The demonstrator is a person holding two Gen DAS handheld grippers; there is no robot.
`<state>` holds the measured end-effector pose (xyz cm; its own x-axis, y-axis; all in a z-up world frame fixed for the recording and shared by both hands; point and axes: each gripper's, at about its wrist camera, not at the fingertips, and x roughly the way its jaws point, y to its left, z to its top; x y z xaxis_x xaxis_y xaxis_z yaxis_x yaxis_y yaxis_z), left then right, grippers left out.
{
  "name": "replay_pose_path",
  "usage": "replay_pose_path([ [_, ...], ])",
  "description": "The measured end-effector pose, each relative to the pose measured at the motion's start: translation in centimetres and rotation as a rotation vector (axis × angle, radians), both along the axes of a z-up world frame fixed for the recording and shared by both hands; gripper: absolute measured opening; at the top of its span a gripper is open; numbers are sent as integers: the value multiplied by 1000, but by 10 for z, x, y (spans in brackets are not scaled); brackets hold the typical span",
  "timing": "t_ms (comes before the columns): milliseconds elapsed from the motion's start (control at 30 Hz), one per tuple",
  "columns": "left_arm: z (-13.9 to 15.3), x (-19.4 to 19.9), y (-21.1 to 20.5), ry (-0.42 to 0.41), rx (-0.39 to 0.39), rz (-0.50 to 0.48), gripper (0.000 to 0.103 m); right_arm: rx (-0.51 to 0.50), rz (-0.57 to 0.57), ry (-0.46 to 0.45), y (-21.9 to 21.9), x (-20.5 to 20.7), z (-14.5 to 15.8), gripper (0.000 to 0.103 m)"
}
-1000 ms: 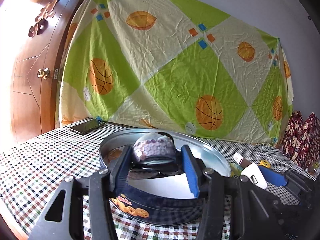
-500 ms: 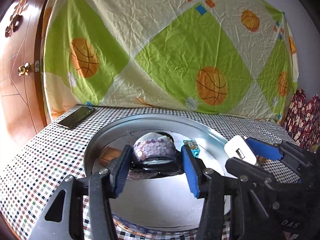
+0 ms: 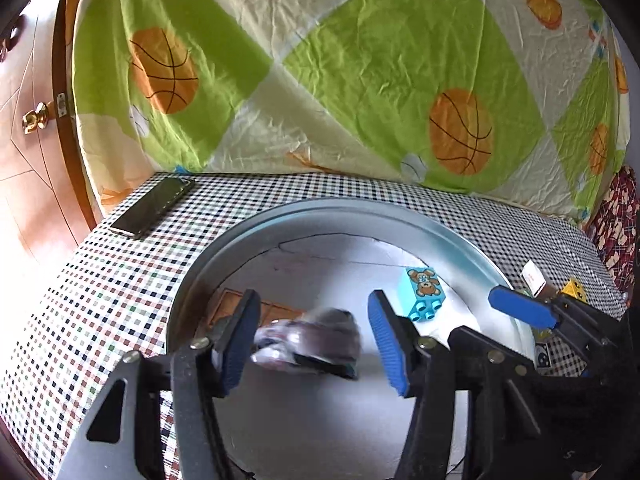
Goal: Organize rigid objects
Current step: 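Open the left tool dropping the ball into the tin while the right tool releases the white block, then grasp the blue moon-print block with the right tool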
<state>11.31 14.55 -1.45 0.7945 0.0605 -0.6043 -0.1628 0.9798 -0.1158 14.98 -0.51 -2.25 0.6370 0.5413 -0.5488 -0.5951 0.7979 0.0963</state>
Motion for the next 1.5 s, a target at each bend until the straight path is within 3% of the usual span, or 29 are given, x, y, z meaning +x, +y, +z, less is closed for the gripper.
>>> replay_pose_path([
  [33,1,-3,2,-12,-10,18,77,11,1,-5,-2,-2,1,66],
  [100,4,-8,5,-42,-29,41,84,33,-3,-14,-10,-8,6,69],
  [233,12,-27,-7,-104,-52,36,84,66,-18,-46,-48,-29,10,69],
  [333,17,-41,-33,-151,-17,0,88,36,-99,-84,-91,-38,7,69],
  [467,18,-48,-70,-185,-24,-57,89,62,-235,-75,-155,-36,0,70],
  [600,12,-46,-103,-190,10,-74,96,79,-324,-36,-186,-28,-8,70],
  [733,3,-43,-111,-180,35,-39,100,73,-255,4,-169,-28,-15,70],
  [867,-4,-43,-99,-163,16,6,101,-34,-164,36,-128,-29,-27,69],
  [1167,-9,-50,-84,-161,-12,33,102,-122,-177,127,-100,-14,-47,69],
  [1233,-11,-50,-89,-156,-14,16,102,-143,-177,161,-97,-11,-51,62],
  [1267,-12,-49,-91,-153,-14,9,102,-140,-170,182,-98,-9,-53,53],
  [1500,-10,-49,-104,-156,-16,-24,102,-61,-213,109,-119,-20,-42,52],
])
